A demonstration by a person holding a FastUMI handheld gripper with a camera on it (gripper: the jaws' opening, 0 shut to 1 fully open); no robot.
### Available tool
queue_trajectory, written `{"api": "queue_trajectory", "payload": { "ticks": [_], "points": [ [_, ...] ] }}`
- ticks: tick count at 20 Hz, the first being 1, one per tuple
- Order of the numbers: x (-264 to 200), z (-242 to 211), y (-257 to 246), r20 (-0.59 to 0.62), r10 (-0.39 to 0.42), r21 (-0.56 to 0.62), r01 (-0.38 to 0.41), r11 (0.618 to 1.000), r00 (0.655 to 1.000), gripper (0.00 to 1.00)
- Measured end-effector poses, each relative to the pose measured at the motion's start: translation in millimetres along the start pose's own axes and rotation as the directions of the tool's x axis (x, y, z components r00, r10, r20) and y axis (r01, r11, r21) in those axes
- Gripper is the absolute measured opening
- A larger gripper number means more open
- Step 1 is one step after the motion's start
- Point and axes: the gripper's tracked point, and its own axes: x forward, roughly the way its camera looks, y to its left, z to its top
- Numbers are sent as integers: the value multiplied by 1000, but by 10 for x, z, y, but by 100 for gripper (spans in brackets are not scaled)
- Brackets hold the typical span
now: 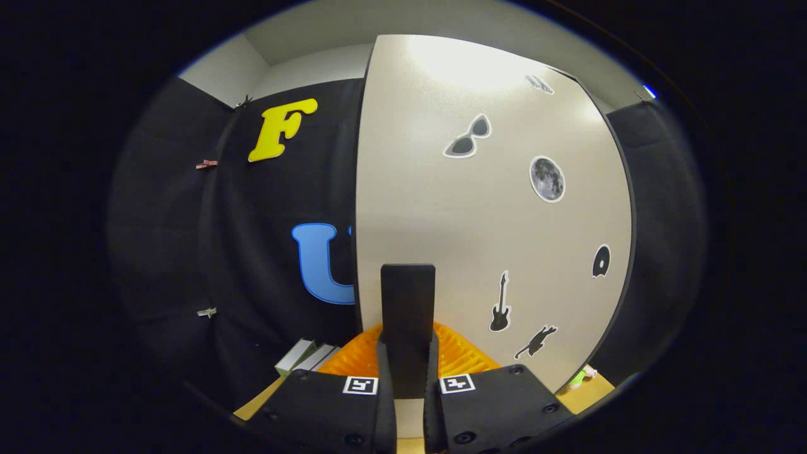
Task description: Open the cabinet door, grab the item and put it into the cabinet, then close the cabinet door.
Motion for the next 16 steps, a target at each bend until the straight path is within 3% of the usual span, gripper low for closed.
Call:
{"api": "queue_trajectory", "payload": {
  "ticks": [8, 16],
  "points": [
    [-533, 45, -95, -30, 100, 33, -99, 995, 995, 20],
    [-912, 76, -367, -39, 95, 21, -94, 995, 995, 20]
  ]
}}
